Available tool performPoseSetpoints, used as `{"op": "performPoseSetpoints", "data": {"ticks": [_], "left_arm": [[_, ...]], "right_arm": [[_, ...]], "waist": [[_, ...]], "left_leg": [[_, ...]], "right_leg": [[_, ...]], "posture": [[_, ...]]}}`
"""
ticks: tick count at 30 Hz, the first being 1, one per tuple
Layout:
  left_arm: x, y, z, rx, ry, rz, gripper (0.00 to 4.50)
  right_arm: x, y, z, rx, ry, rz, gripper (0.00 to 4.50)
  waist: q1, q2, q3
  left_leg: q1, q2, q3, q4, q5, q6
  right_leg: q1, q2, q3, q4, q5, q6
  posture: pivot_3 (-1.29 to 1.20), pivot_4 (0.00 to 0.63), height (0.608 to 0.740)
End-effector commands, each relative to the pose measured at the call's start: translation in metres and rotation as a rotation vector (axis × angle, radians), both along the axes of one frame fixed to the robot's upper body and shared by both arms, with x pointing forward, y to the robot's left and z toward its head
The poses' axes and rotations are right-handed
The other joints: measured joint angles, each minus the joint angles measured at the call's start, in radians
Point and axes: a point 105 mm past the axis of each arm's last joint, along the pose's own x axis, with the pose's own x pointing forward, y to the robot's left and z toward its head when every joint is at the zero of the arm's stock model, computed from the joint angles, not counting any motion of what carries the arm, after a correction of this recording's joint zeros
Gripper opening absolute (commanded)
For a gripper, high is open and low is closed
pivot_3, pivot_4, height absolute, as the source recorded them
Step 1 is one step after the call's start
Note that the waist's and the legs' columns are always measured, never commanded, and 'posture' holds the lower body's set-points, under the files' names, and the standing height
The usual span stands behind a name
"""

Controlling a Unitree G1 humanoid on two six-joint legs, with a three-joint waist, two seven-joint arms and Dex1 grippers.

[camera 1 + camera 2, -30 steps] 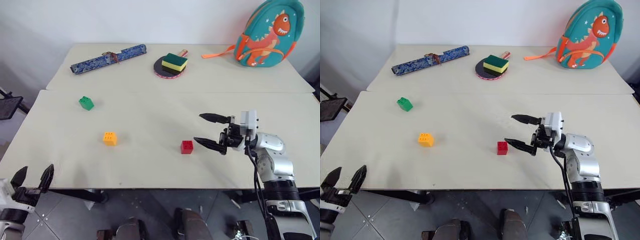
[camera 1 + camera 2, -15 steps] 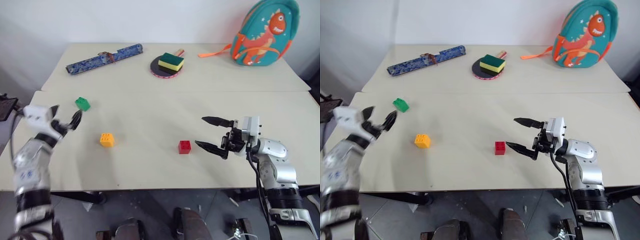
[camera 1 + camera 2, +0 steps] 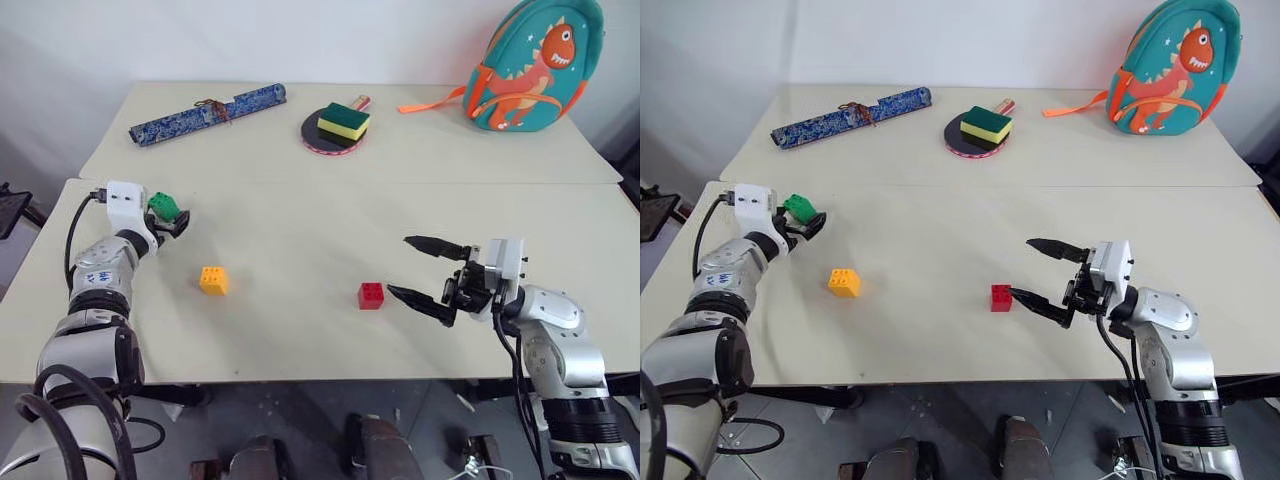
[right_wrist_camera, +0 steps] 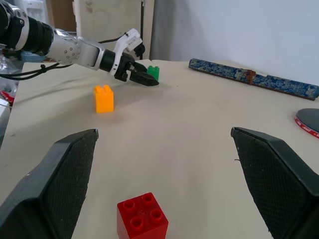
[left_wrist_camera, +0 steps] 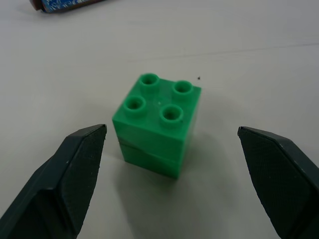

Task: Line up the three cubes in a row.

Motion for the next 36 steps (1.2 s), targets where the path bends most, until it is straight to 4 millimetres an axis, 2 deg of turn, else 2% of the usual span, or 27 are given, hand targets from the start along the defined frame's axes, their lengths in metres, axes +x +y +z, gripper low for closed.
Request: {"op": "performPoseSetpoints", "data": {"ticks": [1, 5, 9, 10, 11, 13, 17, 19, 21, 23, 27, 30, 31, 34, 36], "left_arm": [[0.004, -0.005, 0.015, 0.024, -0.042, -0.026, 4.50], [0.004, -0.005, 0.018, 0.024, -0.058, -0.036, 3.60], [0.001, -0.004, 0.012, 0.019, -0.045, -0.049, 2.49], [0.000, -0.004, 0.010, 0.007, -0.047, -0.054, 2.45], [-0.001, -0.005, 0.009, -0.003, -0.052, -0.060, 2.02], [-0.002, -0.006, 0.011, -0.004, -0.074, -0.080, 1.62], [-0.005, -0.015, 0.057, -0.075, -0.294, -0.205, 1.62], [-0.010, -0.029, 0.081, -0.057, -0.377, -0.332, 1.62], [-0.024, -0.069, 0.100, 0.053, -0.411, -0.630, 1.62], [-0.045, -0.105, 0.105, 0.108, -0.393, -0.885, 1.62], [-0.084, -0.169, 0.079, 0.199, -0.235, -1.257, 1.62], [-0.091, -0.200, 0.052, 0.242, -0.114, -1.342, 1.62], [-0.091, -0.207, 0.047, 0.248, -0.096, -1.349, 1.62], [-0.094, -0.229, 0.010, 0.343, 0.003, -1.381, 1.62], [-0.098, -0.233, -0.006, 0.397, 0.038, -1.396, 1.62]], "right_arm": [[-0.004, -0.003, 0.011, 0.012, -0.049, -0.021, 4.48], [-0.005, -0.003, 0.009, 0.013, -0.045, -0.029, 4.50], [-0.005, 0.001, 0.007, 0.015, -0.039, -0.020, 4.50], [-0.005, 0.002, 0.005, 0.021, -0.036, -0.018, 4.50], [-0.006, 0.001, 0.002, 0.026, -0.029, -0.020, 4.50], [-0.007, 0.002, -0.004, 0.031, -0.006, -0.020, 4.50], [-0.008, 0.008, -0.010, -0.016, 0.001, 0.032, 4.50], [-0.004, 0.004, -0.005, -0.019, -0.008, 0.022, 4.50], [-0.001, -0.004, 0.002, -0.036, -0.020, 0.008, 4.50], [-0.001, -0.012, 0.005, -0.060, -0.021, 0.001, 4.50], [-0.003, -0.034, 0.004, -0.114, -0.007, -0.044, 4.50], [-0.005, -0.045, 0.002, -0.132, 0.007, -0.074, 4.50], [-0.005, -0.046, 0.001, -0.136, 0.010, -0.079, 4.50], [-0.011, -0.056, -0.005, -0.160, 0.029, -0.110, 4.50], [-0.016, -0.061, -0.007, -0.170, 0.040, -0.123, 4.50]], "waist": [[0.000, 0.000, 0.000], [0.000, 0.000, 0.000], [0.000, 0.000, 0.000], [0.000, 0.000, 0.000], [0.000, 0.000, 0.000], [0.000, 0.000, 0.000], [-0.001, 0.000, 0.000], [-0.001, 0.000, 0.000], [0.000, 0.000, 0.000], [0.004, -0.001, 0.000], [0.004, 0.001, 0.000], [0.004, 0.001, 0.000], [0.004, 0.000, 0.000], [0.002, 0.001, 0.000], [0.002, 0.001, -0.001]], "left_leg": [[0.000, 0.000, 0.000, 0.000, 0.000, 0.000], [0.000, 0.000, 0.000, 0.000, 0.000, 0.000], [0.000, 0.000, 0.000, 0.000, 0.000, 0.000], [0.000, 0.000, 0.000, 0.000, 0.000, 0.000], [0.000, 0.000, 0.000, 0.000, 0.000, 0.000], [0.000, 0.000, 0.000, 0.000, 0.000, 0.000], [0.000, 0.000, 0.000, 0.000, 0.000, 0.000], [0.000, 0.000, 0.000, 0.001, 0.000, 0.000], [0.000, 0.000, 0.000, 0.001, 0.000, 0.000], [0.000, 0.000, 0.000, 0.002, 0.000, 0.000], [0.000, -0.001, -0.001, 0.001, 0.000, 0.000], [0.000, 0.000, -0.001, 0.003, 0.000, 0.000], [0.000, 0.000, -0.001, 0.003, 0.000, 0.000], [0.001, 0.000, 0.000, 0.006, 0.000, 0.001], [0.001, -0.001, 0.000, 0.007, 0.000, 0.001]], "right_leg": [[0.000, 0.000, 0.000, 0.000, 0.000, 0.000], [0.000, 0.000, 0.000, 0.001, 0.000, 0.000], [0.000, 0.000, 0.000, 0.001, 0.000, 0.000], [0.000, 0.000, 0.000, 0.001, 0.000, 0.000], [0.000, 0.000, 0.000, 0.001, 0.000, 0.000], [0.000, 0.000, 0.000, 0.001, 0.000, 0.000], [0.000, 0.000, 0.000, 0.001, 0.000, 0.000], [0.000, 0.000, 0.000, 0.001, 0.000, 0.000], [0.000, 0.000, 0.000, 0.001, 0.000, 0.000], [0.000, 0.000, 0.000, 0.001, 0.000, 0.001], [0.000, 0.000, 0.001, 0.002, 0.000, 0.001], [0.000, 0.001, 0.002, 0.002, 0.000, 0.002], [0.000, 0.001, 0.003, 0.002, 0.000, 0.001], [0.001, 0.001, 0.006, 0.001, 0.000, 0.001], [0.001, 0.000, 0.006, 0.001, 0.000, 0.001]], "posture": [[0.00, 0.150, 0.740], [0.00, 0.150, 0.740], [0.00, 0.150, 0.740], [0.00, 0.150, 0.740], [0.00, 0.150, 0.740], [0.00, 0.150, 0.740], [0.00, 0.150, 0.740], [0.00, 0.150, 0.740], [0.00, 0.150, 0.740], [0.00, 0.150, 0.740], [0.00, 0.150, 0.740], [0.00, 0.150, 0.740], [0.00, 0.150, 0.740], [0.00, 0.150, 0.740], [0.00, 0.150, 0.740]]}}
